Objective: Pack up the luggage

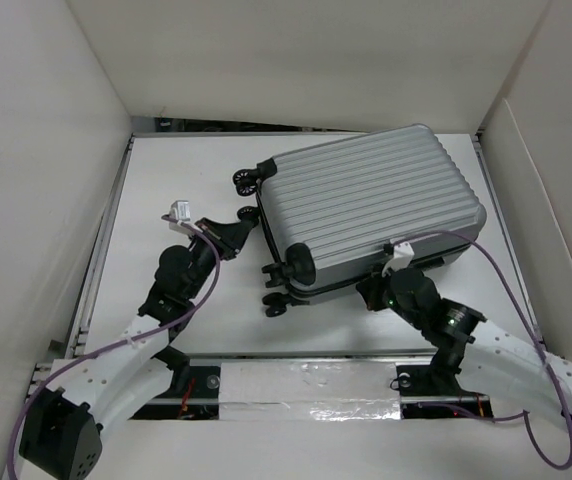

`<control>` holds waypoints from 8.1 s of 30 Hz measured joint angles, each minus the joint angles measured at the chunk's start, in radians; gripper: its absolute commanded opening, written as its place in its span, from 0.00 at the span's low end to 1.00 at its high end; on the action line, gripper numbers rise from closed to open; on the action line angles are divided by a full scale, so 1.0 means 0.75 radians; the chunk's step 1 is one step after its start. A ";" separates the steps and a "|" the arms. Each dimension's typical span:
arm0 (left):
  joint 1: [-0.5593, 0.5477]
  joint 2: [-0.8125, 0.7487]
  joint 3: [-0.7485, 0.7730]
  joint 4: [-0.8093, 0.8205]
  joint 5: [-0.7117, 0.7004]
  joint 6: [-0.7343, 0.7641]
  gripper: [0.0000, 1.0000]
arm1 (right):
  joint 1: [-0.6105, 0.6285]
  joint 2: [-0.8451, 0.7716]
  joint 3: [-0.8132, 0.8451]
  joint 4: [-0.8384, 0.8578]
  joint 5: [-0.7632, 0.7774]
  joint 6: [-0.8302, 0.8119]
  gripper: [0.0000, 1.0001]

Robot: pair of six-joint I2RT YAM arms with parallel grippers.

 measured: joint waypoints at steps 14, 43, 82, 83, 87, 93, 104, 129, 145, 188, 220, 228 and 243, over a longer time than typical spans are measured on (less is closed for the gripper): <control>-0.081 -0.049 -0.071 -0.106 0.099 0.151 0.99 | -0.174 0.524 0.186 0.335 -0.266 -0.271 0.00; -0.079 0.261 -0.079 0.311 0.093 0.234 0.63 | -0.309 0.418 0.113 0.377 -0.429 -0.317 0.00; -0.037 0.366 -0.086 0.508 0.434 0.244 0.94 | -0.413 0.251 0.024 0.230 -0.183 -0.147 0.00; -0.044 0.366 -0.089 0.513 0.465 0.247 0.95 | -0.406 0.259 0.025 0.241 -0.182 -0.151 0.00; -0.053 0.380 -0.097 0.534 0.553 0.275 0.96 | -0.399 0.274 0.025 0.270 -0.182 -0.159 0.00; -0.099 0.525 -0.094 0.640 0.623 0.355 0.99 | -0.399 0.300 0.025 0.302 -0.188 -0.168 0.00; -0.129 0.643 0.054 0.660 0.635 0.577 0.99 | -0.399 0.317 0.025 0.328 -0.207 -0.183 0.00; -0.160 0.750 0.180 0.491 0.755 0.751 0.23 | -0.399 0.325 0.024 0.348 -0.225 -0.209 0.00; -0.183 0.565 0.130 0.384 0.527 0.672 0.00 | -0.631 0.052 -0.032 0.203 -0.184 -0.122 0.00; -0.171 0.488 0.122 0.288 0.447 0.475 0.00 | -0.438 0.158 -0.018 0.238 -0.291 -0.092 0.00; -0.205 0.577 0.126 0.410 0.498 0.391 0.00 | 0.016 0.444 0.135 0.390 -0.231 -0.122 0.00; -0.205 0.577 0.126 0.405 0.503 0.386 0.00 | -0.045 0.366 0.047 0.410 -0.239 -0.116 0.00; -0.170 0.580 0.126 0.425 0.539 0.351 0.00 | 0.056 0.597 0.154 0.528 -0.314 -0.133 0.00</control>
